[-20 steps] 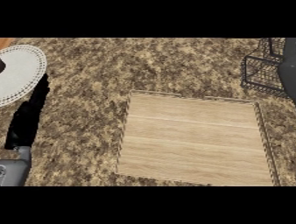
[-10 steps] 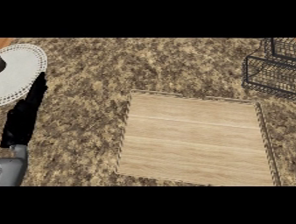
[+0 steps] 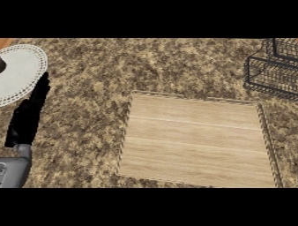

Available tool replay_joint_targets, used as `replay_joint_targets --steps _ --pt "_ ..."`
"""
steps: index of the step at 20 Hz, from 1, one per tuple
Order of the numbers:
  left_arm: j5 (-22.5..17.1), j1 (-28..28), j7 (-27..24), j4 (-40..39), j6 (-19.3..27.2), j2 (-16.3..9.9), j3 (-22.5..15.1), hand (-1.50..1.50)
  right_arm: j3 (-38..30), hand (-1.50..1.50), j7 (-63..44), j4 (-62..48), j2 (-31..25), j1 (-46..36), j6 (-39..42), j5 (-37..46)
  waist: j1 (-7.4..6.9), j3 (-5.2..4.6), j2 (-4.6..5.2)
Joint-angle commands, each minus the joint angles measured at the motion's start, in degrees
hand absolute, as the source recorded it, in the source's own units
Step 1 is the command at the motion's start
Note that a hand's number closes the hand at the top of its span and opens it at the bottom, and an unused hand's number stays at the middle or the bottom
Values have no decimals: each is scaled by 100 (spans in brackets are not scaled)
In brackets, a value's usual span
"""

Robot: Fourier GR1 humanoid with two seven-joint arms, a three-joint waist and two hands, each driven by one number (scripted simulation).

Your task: Pick the can from the tray and place it in the tiered basket

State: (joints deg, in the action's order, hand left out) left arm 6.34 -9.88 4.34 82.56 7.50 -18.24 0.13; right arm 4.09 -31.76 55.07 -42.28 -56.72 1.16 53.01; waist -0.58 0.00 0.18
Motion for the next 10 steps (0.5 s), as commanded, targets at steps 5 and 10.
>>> replay_joint_targets --steps 5,10 --pt "29 89 -389 -359 -78 97 131 0 -608 150 1333 -885 -123 231 -138 -382 9 0 5" --pt "98 28 274 357 -160 -33 130 0 -920 150 1603 -1117 -5 421 13 -678 5 3 -13"
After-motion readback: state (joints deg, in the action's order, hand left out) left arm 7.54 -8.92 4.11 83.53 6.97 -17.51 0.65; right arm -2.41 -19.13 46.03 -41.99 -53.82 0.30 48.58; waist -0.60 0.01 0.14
